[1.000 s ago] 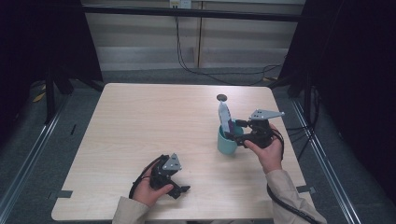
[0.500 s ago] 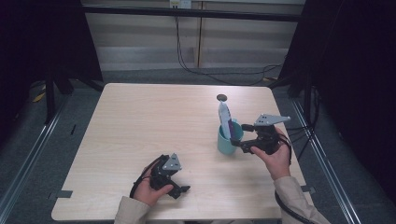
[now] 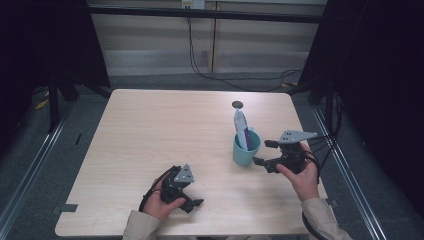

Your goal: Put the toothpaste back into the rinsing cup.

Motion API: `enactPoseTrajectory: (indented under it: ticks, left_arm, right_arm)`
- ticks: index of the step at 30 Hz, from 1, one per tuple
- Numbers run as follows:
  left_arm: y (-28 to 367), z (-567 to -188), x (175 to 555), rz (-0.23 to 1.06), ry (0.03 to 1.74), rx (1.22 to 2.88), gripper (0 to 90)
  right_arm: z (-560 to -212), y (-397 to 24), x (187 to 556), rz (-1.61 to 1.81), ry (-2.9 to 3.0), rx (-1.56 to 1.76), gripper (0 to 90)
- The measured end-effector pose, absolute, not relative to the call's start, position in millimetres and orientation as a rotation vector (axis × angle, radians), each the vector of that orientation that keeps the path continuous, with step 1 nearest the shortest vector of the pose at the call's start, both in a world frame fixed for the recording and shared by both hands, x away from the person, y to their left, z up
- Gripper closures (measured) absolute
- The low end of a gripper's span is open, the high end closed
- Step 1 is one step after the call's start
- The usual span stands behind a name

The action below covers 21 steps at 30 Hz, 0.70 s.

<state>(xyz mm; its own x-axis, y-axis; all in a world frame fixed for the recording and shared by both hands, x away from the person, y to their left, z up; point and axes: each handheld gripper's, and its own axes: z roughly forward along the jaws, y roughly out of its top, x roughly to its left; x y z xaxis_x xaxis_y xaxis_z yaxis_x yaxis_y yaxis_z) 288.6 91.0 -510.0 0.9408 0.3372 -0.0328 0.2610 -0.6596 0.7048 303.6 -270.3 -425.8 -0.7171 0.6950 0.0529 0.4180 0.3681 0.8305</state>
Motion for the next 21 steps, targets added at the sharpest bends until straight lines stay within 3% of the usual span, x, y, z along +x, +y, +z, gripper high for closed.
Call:
enactPoseTrajectory:
  ticks: [21]
  left_arm:
    - [91.0, -510.0, 288.6, 0.129, 0.42, 2.325, 0.0]
  right_arm:
    - [-473.3, -263.8, 279.3, 1.208, 2.407, 0.983, 16.6]
